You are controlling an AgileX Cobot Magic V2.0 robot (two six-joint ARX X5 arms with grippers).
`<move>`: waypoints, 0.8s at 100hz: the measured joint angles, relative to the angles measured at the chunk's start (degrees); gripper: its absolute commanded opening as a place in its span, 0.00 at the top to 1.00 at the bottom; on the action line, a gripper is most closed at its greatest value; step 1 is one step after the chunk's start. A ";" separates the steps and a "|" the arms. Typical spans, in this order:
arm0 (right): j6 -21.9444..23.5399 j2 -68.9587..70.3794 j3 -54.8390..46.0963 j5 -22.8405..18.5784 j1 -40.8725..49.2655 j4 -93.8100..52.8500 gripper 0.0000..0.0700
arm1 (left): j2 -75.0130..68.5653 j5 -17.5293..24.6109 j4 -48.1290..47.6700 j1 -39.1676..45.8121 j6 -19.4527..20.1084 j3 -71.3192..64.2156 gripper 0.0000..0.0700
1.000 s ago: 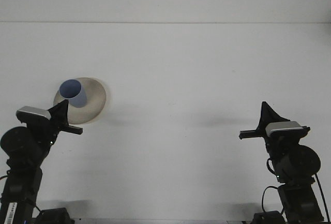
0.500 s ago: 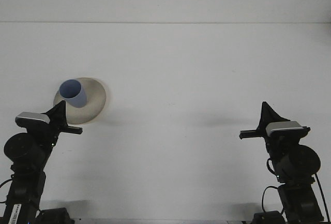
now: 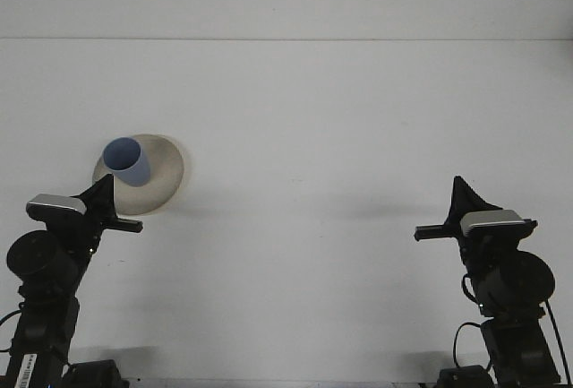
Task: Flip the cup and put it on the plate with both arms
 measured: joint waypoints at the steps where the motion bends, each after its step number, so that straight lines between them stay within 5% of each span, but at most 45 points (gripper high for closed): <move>1: 0.00 0.00 0.00 0.00 0.00 0.00 1.00 | 0.00 0.00 0.00 0.00 0.00 0.00 0.98; 24: 0.00 0.00 0.00 0.00 0.00 0.00 1.00 | -2.71 -3.06 -2.93 -0.81 0.24 0.00 0.98; 47: 0.00 0.00 0.00 0.00 0.00 0.00 1.00 | -13.35 -7.54 -4.09 -5.55 4.87 -9.16 0.98; 80: 0.00 0.00 0.00 0.00 -0.02 0.00 1.00 | -36.09 -7.80 -6.62 -6.45 1.42 -26.77 0.98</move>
